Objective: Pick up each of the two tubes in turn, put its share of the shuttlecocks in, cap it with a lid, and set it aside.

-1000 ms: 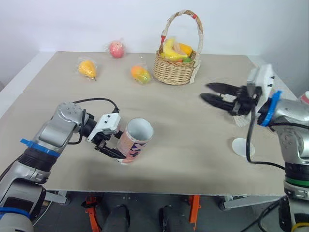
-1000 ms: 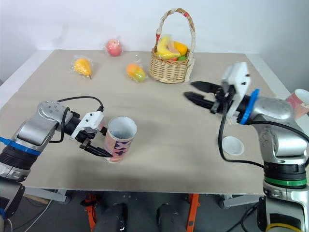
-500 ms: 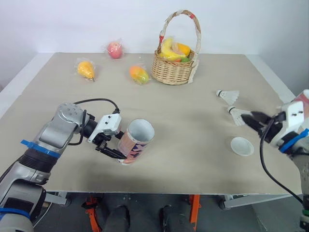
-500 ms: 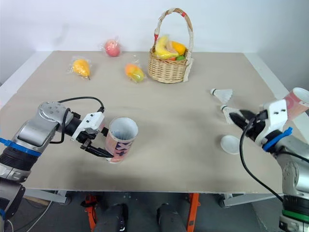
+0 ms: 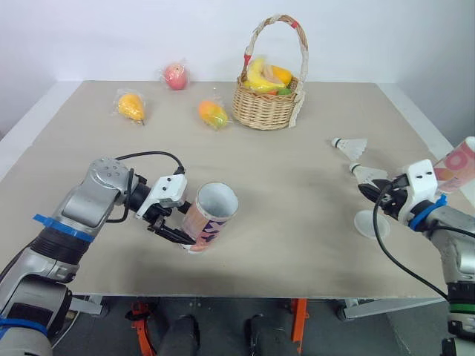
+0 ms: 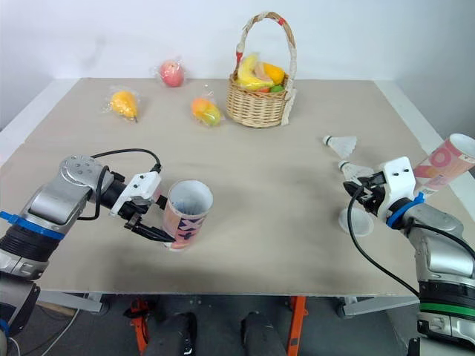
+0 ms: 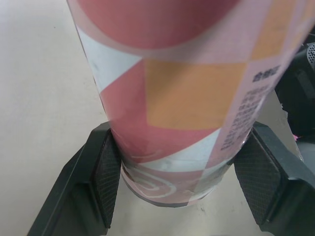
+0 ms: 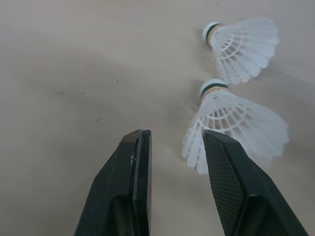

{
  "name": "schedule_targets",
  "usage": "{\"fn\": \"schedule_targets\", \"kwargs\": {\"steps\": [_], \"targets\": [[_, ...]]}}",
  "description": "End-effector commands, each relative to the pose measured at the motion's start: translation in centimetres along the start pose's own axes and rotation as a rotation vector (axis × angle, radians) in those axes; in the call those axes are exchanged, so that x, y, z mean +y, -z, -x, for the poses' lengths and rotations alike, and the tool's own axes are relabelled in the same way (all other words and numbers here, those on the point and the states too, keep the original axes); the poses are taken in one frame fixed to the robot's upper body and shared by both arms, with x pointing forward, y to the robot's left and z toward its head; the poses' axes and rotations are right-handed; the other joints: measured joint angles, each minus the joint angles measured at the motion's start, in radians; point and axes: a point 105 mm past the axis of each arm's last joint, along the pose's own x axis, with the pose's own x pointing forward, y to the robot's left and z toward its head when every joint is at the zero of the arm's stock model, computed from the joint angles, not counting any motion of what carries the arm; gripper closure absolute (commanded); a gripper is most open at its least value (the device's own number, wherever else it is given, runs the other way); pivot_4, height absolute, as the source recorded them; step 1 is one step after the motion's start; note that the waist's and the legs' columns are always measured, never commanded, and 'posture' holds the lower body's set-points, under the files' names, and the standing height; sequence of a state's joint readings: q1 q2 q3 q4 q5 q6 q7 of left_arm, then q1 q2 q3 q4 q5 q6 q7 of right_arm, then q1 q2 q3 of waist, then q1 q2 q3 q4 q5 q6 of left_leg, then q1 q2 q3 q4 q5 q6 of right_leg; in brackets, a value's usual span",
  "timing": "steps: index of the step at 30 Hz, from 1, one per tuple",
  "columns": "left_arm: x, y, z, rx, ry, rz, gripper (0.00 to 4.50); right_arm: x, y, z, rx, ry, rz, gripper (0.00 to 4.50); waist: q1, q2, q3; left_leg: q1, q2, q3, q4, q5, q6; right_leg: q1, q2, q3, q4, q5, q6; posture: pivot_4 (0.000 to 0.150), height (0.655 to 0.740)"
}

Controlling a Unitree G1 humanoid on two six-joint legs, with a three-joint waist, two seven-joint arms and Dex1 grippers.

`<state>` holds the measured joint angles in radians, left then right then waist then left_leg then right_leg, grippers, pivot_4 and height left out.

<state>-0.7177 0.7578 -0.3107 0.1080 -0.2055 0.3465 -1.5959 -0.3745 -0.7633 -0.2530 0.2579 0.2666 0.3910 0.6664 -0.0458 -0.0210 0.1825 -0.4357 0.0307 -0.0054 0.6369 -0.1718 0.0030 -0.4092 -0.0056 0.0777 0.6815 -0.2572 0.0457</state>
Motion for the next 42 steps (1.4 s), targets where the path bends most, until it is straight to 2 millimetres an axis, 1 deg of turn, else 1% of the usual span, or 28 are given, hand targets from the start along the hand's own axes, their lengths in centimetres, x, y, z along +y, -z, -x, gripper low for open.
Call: {"fn": "schedule_targets", "kwargs": {"steps": [1,9,10,11,13,14,15,17,19,20,22,24,25,26,27,28,29,30,33,34,39,42], "targets": [[0.1,-0.6,0.5,-0.008,-0.019,-0.018,1.33,-0.6,-1.2,-0.6,-0.031,0.023,0.045,2.65,0.0,0.0,0.0,0.0,0.0,0.0,0.0,0.0,0.0,0.0,0.0,0.0,0.0,0.0,0.0,0.15,0.74],[0.1,-0.7,0.6,-0.013,-0.023,-0.01,1.33,-1.6,-0.3,-3.1,0.046,0.085,0.064,2.65,-0.001,0.0,0.0,0.0,0.0,0.0,0.0,0.0,0.0,0.0,0.0,0.0,0.0,0.001,0.0,0.15,0.74],[0.1,-0.7,0.6,-0.012,-0.024,-0.01,1.33,-1.7,-0.2,-3.3,0.054,0.091,0.069,3.02,-0.001,0.0,0.0,0.0,0.0,0.0,0.0,0.0,0.0,0.0,0.0,0.0,0.0,0.0,0.0,0.15,0.74],[0.1,-0.7,0.6,-0.012,-0.025,-0.01,1.33,-1.8,-0.1,-3.5,0.058,0.096,0.074,3.21,-0.001,0.0,0.0,0.0,0.0,0.0,0.0,0.0,0.0,0.0,0.0,0.0,0.0,0.0,0.0,0.15,0.74],[0.0,-0.8,0.7,-0.015,-0.026,-0.009,1.33,-2.1,0.1,-3.7,0.079,0.114,0.097,3.8,-0.001,0.0,0.0,0.0,0.0,0.0,0.0,0.0,0.0,0.0,0.0,0.0,0.0,0.0,0.0,0.15,0.74],[0.0,-0.8,0.7,-0.016,-0.026,-0.009,1.33,-2.2,0.2,-3.8,0.087,0.12,0.109,4.33,-0.001,0.0,0.0,0.0,0.0,0.0,0.0,0.0,0.0,0.0,0.0,0.0,0.0,0.0,0.0,0.15,0.74],[-0.1,-0.9,0.7,-0.016,-0.026,-0.01,1.33,-2.2,0.1,-3.8,0.085,0.115,0.116,4.43,-0.001,0.0,0.0,0.0,0.0,0.0,0.0,0.0,0.0,0.0,0.0,0.0,0.0,0.0,0.0,0.15,0.74],[-0.1,-0.9,0.7,-0.016,-0.027,-0.011,1.33,-1.8,-0.3,-3.8,0.064,0.087,0.12,4.43,-0.001,0.0,0.0,0.0,0.0,0.0,0.0,0.0,0.0,0.0,0.0,0.0,0.0,0.0,0.0,0.15,0.74],[-0.1,-1.0,0.7,-0.017,-0.029,-0.013,1.33,-1.1,-1.5,-3.6,0.016,0.034,0.112,4.43,-0.001,0.0,0.0,0.0,0.0,0.0,0.0,0.0,0.0,0.0,0.0,0.0,0.0,0.0,0.0,0.15,0.74],[-0.1,-1.0,0.7,-0.017,-0.029,-0.013,1.33,-0.5,-2.9,-3.2,-0.036,-0.01,0.125,4.43,-0.001,0.0,0.0,0.0,0.0,0.0,0.0,0.0,0.0,0.0,0.0,0.0,0.0,0.0,0.0,0.15,0.74],[-0.1,-1.0,0.7,-0.017,-0.028,-0.011,1.33,1.8,-6.2,-1.9,-0.171,-0.15,0.16,4.43,0.0,0.001,0.001,0.0,0.0,0.0,0.0,0.0,0.0,0.0,0.0,0.0,0.0,0.0,0.0,0.15,0.74],[-0.2,-1.0,0.7,-0.018,-0.027,-0.01,1.33,4.0,-8.1,-0.7,-0.249,-0.275,0.181,4.43,-0.002,0.002,0.001,-0.001,0.0,0.0,-0.001,0.0,0.0,-0.001,0.0,0.0,0.0,0.0,0.0,0.15,0.74],[-0.2,-1.0,0.6,-0.018,-0.026,-0.01,1.33,7.2,-10.1,0.9,-0.333,-0.447,0.225,4.43,-0.002,0.002,0.001,-0.001,0.0,0.0,-0.001,0.0,0.0,-0.001,0.0,0.0,0.0,0.0,0.0,0.15,0.74],[-0.1,-1.0,0.6,-0.017,-0.024,-0.011,1.33,11.2,-12.2,3.0,-0.424,-0.652,0.303,4.43,0.0,0.002,0.001,-0.001,0.0,-0.001,-0.001,0.0,0.0,-0.001,0.0,0.0,0.0,0.0,0.0,0.15,0.74],[-0.1,-1.0,0.6,-0.017,-0.024,-0.011,1.33,13.9,-13.2,4.9,-0.477,-0.799,0.359,4.43,-0.001,0.002,0.001,-0.001,0.0,-0.002,-0.001,0.0,0.0,-0.001,0.0,-0.001,0.0,-0.001,0.0,0.15,0.74],[0.0,-1.0,0.6,-0.017,-0.022,-0.011,1.33,15.7,-13.7,6.0,-0.499,-0.898,0.404,4.43,-0.003,0.002,0.001,-0.001,0.001,-0.002,-0.001,0.0,0.0,-0.001,0.001,-0.001,0.0,-0.001,0.0,0.15,0.74],[0.0,-1.0,0.5,-0.018,-0.021,-0.011,1.33,16.8,-14.2,6.2,-0.506,-0.937,0.462,4.43,-0.003,0.002,0.001,-0.001,0.002,-0.002,-0.001,0.0,0.0,-0.001,0.002,-0.001,0.0,-0.001,0.0,0.15,0.74],[0.0,-1.0,0.5,-0.02,-0.02,-0.011,1.33,17.3,-14.5,6.1,-0.504,-0.95,0.497,4.43,-0.004,0.001,0.001,0.0,0.002,-0.002,-0.001,0.0,0.0,0.0,0.003,-0.001,0.0,-0.001,0.0,0.15,0.74],[0.2,-1.0,0.5,-0.02,-0.018,-0.014,1.33,18.9,-15.3,5.3,-0.48,-0.995,0.673,4.43,-0.001,0.0,0.002,0.001,0.003,-0.003,0.001,0.0,0.0,0.001,0.002,-0.003,0.0,0.001,-0.002,0.15,0.74],[0.2,-1.0,0.5,-0.02,-0.017,-0.014,1.33,19.2,-15.3,5.0,-0.465,-1.005,0.727,4.43,0.001,0.0,0.002,0.001,0.002,-0.002,0.002,0.0,-0.001,0.0,0.001,-0.003,0.0,0.0,-0.006,0.15,0.74],[0.4,-1.0,0.4,-0.021,-0.021,-0.019,1.33,19.9,-14.4,3.0,-0.363,-1.007,1.002,4.43,0.002,0.0,0.002,-0.002,0.002,0.001,0.002,0.002,0.0,-0.001,-0.001,-0.003,0.0,0.0,-0.005,0.15,0.74],[0.4,-0.9,0.4,-0.021,-0.023,-0.018,1.33,20.2,-14.4,2.5,-0.349,-1.016,1.096,4.43,0.003,0.0,0.002,-0.002,0.002,0.001,0.001,0.002,0.0,-0.002,-0.001,-0.003,0.0,0.001,-0.001,0.15,0.74]]}}
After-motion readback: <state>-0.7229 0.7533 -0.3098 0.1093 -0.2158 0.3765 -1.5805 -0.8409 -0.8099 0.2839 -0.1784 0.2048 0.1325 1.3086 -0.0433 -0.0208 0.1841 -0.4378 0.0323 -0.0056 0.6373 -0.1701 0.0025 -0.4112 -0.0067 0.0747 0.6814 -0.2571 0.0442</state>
